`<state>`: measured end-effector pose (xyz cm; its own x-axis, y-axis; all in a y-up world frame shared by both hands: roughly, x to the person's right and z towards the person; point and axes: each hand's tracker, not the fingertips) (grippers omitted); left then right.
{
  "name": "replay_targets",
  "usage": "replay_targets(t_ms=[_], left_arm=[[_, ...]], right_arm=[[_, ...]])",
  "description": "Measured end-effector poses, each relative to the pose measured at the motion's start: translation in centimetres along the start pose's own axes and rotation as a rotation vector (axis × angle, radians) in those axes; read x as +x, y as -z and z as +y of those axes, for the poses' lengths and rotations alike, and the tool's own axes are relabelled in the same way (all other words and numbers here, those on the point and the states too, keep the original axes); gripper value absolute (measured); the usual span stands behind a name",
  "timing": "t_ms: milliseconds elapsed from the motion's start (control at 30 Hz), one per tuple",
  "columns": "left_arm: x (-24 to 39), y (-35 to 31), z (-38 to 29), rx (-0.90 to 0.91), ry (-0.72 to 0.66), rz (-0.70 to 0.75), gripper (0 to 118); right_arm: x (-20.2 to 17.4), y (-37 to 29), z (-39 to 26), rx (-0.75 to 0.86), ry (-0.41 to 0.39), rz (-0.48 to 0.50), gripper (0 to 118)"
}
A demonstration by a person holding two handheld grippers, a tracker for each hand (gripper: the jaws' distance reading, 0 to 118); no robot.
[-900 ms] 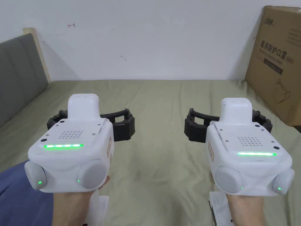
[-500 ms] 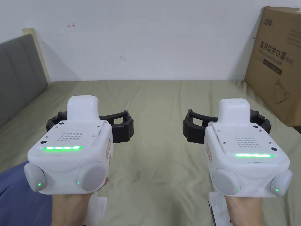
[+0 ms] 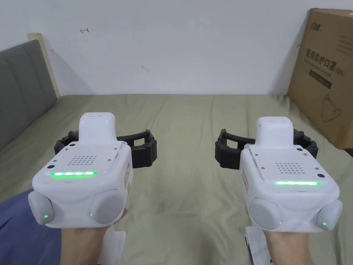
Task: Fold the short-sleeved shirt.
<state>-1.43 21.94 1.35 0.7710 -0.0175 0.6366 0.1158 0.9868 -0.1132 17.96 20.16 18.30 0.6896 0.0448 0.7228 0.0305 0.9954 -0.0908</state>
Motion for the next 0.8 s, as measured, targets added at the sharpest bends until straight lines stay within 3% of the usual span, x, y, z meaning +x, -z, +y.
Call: replay_targets(t_ms=[800], left_arm=[[-0.17, 0.16, -0.09, -0.01, 0.005, 0.001, 118]], right_arm=[[-0.14, 0.13, 0.1, -0.007, -0.003, 0.005, 118]])
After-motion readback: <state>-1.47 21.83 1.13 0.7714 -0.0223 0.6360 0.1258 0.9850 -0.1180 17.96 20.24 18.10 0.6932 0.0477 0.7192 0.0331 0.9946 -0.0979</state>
